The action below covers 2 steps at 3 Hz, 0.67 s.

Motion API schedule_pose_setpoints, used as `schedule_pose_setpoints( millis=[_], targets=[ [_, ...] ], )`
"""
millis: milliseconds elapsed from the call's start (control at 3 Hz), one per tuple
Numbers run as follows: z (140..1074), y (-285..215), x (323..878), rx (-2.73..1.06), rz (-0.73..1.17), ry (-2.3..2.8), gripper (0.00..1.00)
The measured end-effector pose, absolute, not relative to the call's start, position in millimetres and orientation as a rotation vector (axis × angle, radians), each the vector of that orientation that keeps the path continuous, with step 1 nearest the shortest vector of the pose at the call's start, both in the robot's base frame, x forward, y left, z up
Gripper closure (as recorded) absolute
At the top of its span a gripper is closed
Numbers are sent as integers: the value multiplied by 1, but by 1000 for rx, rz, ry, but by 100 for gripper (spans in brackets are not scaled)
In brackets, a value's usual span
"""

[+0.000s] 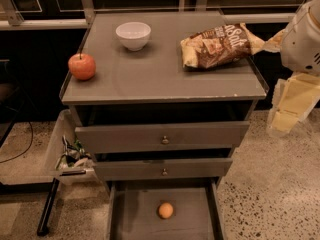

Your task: Pick orange from bottom drawer and place on counter

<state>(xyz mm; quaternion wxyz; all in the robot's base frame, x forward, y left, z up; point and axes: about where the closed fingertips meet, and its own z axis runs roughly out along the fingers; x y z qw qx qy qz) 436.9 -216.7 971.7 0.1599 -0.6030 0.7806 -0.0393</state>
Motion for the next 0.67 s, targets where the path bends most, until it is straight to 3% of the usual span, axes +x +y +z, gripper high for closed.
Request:
schedule_pose_setpoints(
  millis=[667],
  targets=[
    [951,-212,434,-1732,-72,2216,0]
  ],
)
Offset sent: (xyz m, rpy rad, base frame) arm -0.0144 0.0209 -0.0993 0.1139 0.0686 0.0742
